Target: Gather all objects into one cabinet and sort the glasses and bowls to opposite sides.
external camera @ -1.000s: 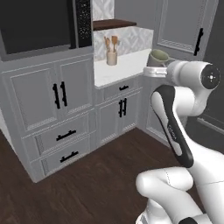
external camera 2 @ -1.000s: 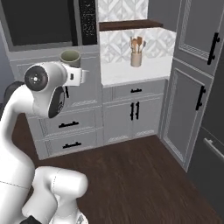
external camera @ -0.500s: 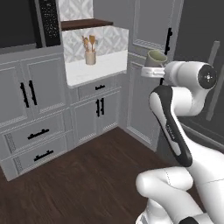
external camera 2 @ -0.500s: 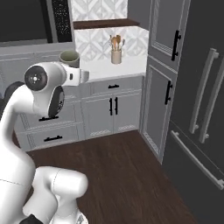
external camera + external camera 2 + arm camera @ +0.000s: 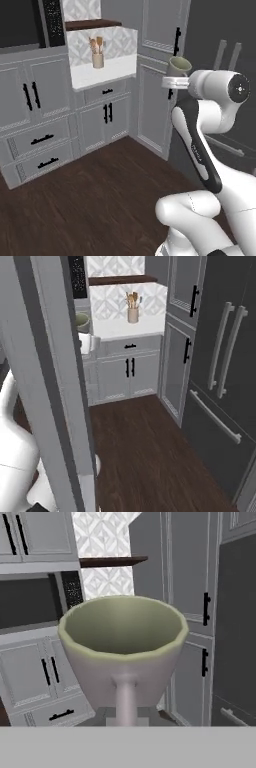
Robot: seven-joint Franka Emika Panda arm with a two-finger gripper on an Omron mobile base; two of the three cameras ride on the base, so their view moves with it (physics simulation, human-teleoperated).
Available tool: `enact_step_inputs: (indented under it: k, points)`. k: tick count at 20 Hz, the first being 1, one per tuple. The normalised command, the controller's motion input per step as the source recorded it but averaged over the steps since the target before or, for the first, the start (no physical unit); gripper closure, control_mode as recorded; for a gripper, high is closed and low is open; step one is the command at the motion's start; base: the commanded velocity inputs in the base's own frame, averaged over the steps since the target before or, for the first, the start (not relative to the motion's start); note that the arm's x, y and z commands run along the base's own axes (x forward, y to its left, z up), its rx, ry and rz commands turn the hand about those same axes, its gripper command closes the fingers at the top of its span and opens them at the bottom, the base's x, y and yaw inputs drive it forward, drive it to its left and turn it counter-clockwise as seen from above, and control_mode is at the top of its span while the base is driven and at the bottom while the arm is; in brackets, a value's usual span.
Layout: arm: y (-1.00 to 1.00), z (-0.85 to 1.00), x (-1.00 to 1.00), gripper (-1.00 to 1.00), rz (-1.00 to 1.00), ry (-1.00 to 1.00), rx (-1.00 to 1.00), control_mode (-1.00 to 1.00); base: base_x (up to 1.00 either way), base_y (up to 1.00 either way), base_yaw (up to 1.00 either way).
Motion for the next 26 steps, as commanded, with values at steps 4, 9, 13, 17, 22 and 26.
enact_step_inputs:
  k: [4, 9, 13, 17, 22, 26]
  points:
    - [0.00, 0.00, 0.00, 1.00, 0.00, 0.00, 0.00, 1.00, 0.00, 0.20, -0.84]
    - [0.00, 0.00, 0.00, 1.00, 0.00, 0.00, 0.00, 1.00, 0.05, 0.07, -0.96]
    - [0.00, 0.00, 0.00, 1.00, 0.00, 0.00, 0.00, 1.00, 0.57, 0.34, -0.84]
    - [0.00, 0.00, 0.00, 1.00, 0.00, 0.00, 0.00, 1.00, -0.54, 0.63, -0.38]
    - [0.00, 0.00, 0.00, 1.00, 0.00, 0.00, 0.00, 1.00, -1.00, 0.61, -0.17]
    - [0.00, 0.00, 0.00, 1.00, 0.00, 0.00, 0.00, 1.00, -1.00, 0.78, -0.12]
